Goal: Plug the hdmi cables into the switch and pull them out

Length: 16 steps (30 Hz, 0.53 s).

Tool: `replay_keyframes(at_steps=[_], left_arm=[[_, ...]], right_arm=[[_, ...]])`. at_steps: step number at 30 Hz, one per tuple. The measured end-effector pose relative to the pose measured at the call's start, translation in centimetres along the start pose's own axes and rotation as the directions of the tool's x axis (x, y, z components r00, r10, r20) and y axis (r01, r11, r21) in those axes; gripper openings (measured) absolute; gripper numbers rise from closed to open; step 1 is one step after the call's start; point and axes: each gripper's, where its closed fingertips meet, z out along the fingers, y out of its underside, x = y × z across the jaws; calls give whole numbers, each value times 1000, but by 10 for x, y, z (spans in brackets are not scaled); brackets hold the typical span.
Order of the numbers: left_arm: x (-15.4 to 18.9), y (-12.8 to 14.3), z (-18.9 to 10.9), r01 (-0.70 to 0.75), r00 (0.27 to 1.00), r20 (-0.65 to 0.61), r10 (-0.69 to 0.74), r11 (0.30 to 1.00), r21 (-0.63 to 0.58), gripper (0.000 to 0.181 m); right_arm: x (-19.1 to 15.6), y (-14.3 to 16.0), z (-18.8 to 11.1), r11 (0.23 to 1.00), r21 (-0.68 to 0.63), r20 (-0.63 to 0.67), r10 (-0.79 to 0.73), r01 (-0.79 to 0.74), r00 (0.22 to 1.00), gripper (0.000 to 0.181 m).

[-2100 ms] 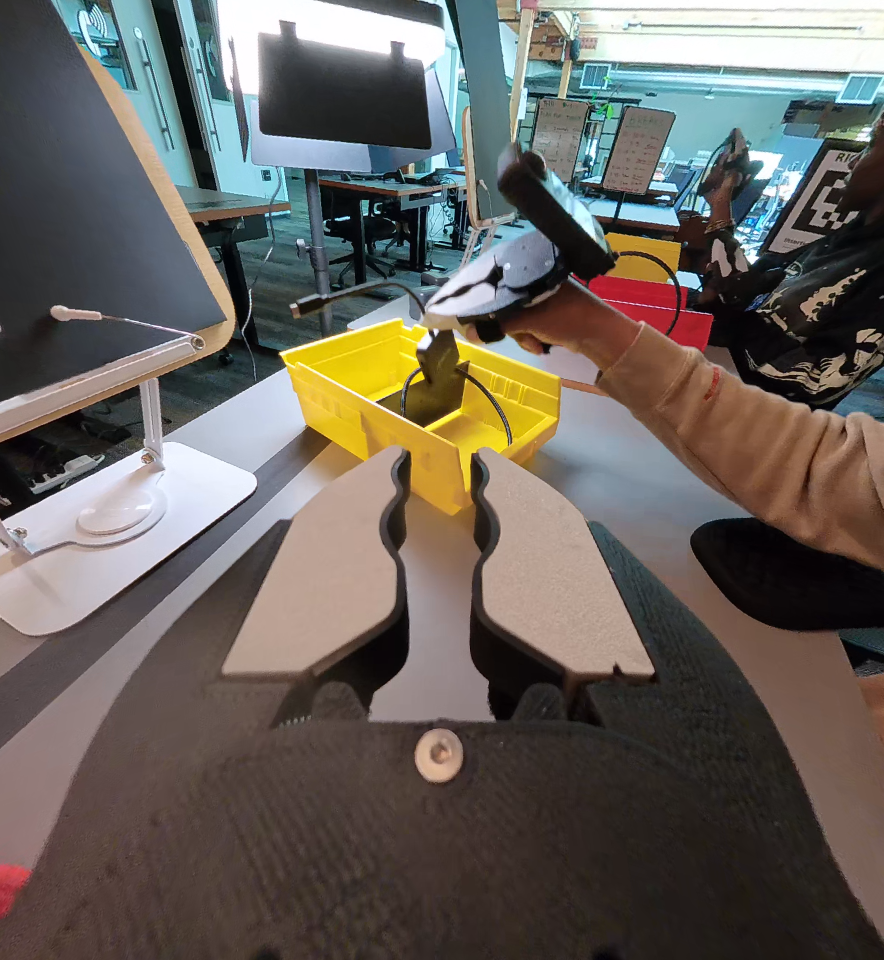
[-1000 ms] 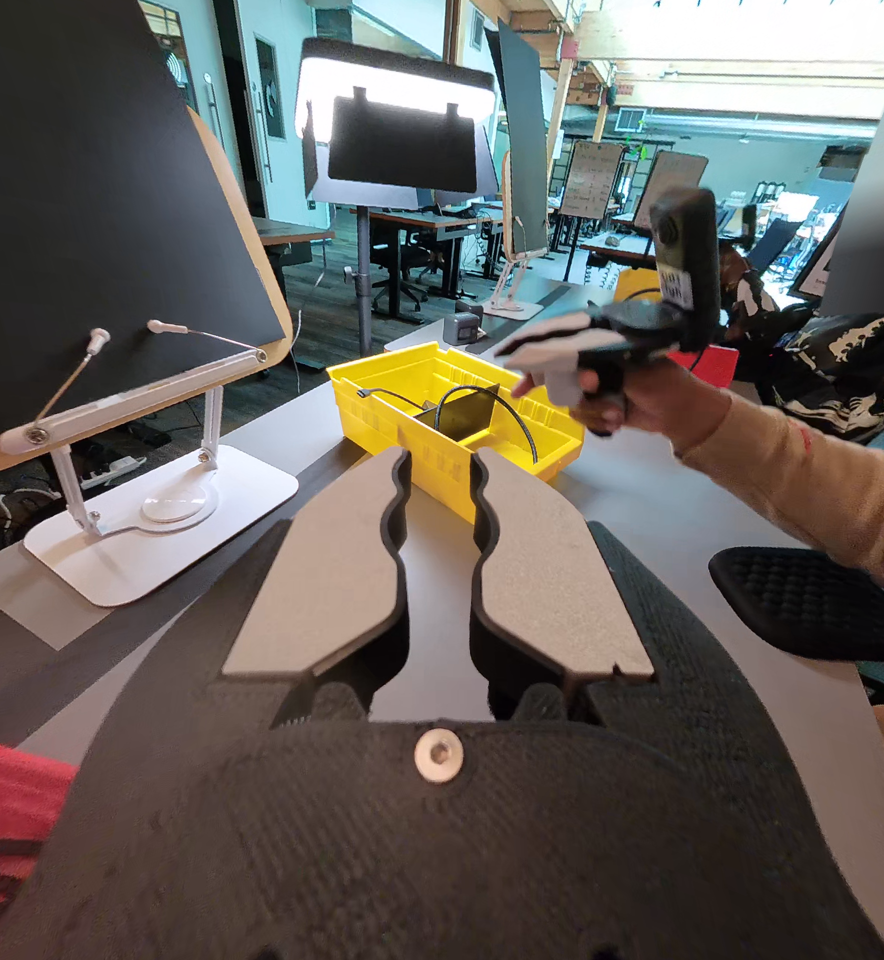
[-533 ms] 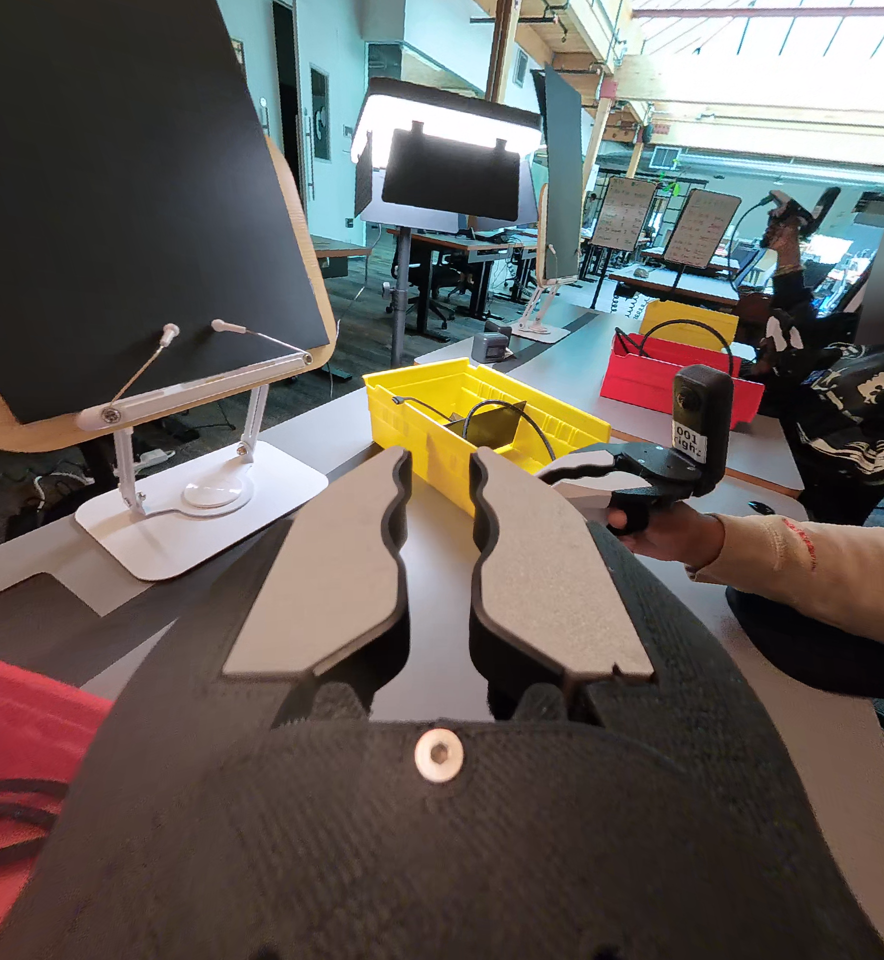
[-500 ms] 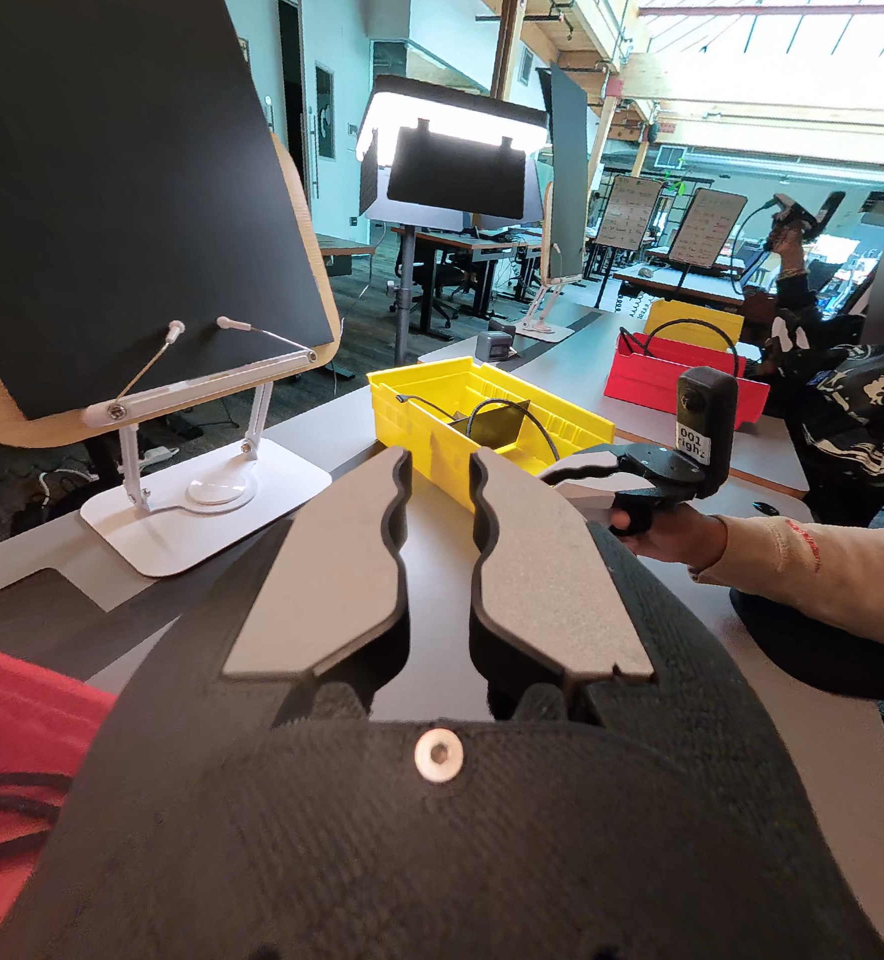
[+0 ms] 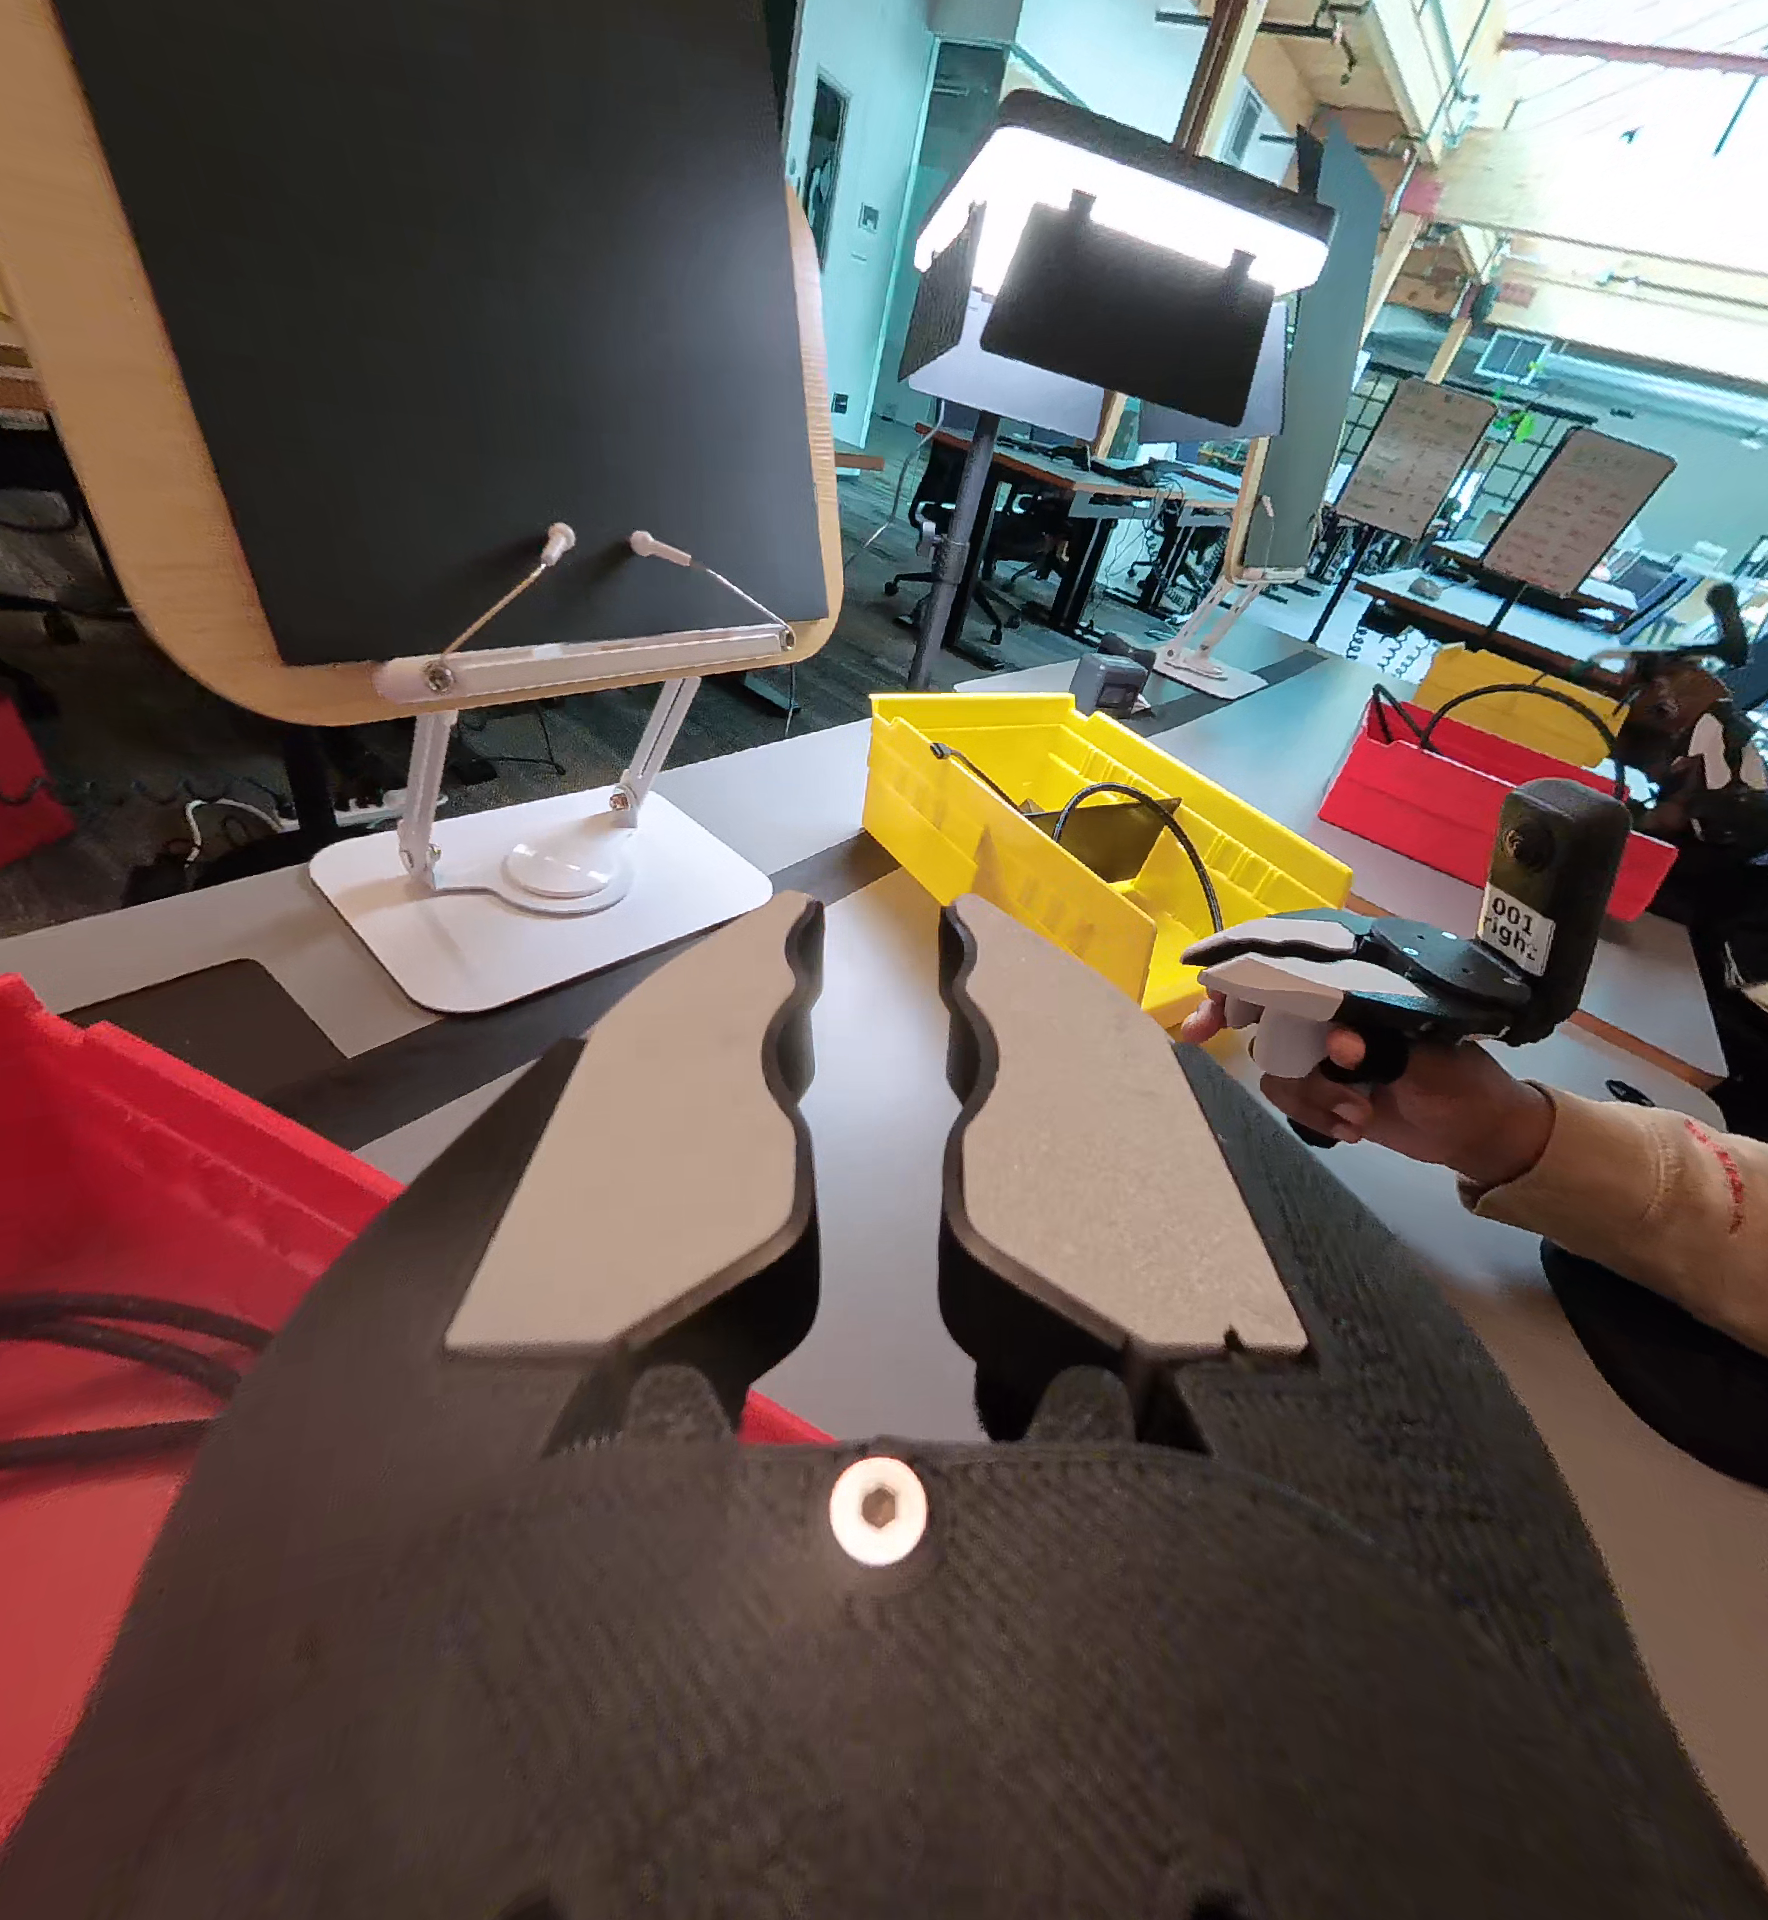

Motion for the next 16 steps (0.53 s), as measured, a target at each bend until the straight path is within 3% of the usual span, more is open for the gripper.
replay_keyframes(at_steps=[16], left_arm=[[-15, 24, 14, 5, 1000, -8, -6, 999, -51, 22]], right_arm=[[0, 2, 1, 999, 22, -9, -39, 39, 999, 11]])
